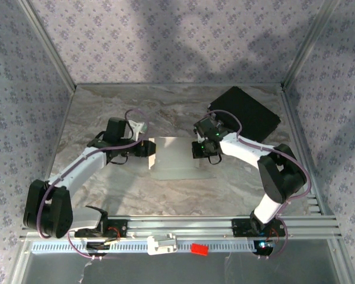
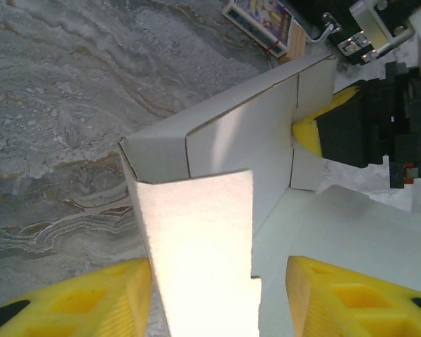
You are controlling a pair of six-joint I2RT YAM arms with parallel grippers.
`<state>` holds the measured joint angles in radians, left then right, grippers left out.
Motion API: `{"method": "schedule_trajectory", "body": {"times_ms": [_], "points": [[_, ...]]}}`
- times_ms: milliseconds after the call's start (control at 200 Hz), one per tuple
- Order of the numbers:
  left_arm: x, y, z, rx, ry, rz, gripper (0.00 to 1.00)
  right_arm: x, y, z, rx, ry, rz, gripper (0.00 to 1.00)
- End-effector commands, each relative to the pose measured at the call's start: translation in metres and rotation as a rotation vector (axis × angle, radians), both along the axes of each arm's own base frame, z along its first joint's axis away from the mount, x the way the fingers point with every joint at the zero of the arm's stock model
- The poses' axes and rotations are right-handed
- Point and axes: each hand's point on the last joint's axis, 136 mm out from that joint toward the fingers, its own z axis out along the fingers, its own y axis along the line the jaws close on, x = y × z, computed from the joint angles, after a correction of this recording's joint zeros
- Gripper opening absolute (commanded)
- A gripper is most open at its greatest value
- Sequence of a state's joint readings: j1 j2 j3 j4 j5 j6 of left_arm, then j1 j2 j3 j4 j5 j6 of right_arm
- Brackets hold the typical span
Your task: Fold the paper box
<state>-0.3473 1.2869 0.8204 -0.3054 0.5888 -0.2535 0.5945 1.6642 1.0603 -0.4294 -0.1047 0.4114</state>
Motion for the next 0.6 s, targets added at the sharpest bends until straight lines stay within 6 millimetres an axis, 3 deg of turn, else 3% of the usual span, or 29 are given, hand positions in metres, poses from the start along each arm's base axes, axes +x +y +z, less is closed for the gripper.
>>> {"method": "schedule_trajectory", "body": {"times_ms": [0, 225, 405, 600], "points": [[-0.009, 0.002, 0.01, -0.009, 0.008, -0.053, 0.54, -0.002, 0.002, 0.011, 0.038, -0.009, 0.034, 0.0], [-0.014, 0.018, 0.01, -0.052, 0.056, -0.048, 0.54, 0.0, -0.002, 0.013, 0.066, 0.003, 0.027, 0.0], [-0.014, 0.012, 0.031, -0.171, 0.027, -0.061, 0.52, 0.003, 0.0, 0.015, 0.094, 0.014, 0.04, 0.0], [-0.014, 0.01, 0.023, -0.199, 0.061, -0.088, 0.5, 0.002, 0.004, 0.017, 0.119, 0.022, 0.059, 0.0]]}}
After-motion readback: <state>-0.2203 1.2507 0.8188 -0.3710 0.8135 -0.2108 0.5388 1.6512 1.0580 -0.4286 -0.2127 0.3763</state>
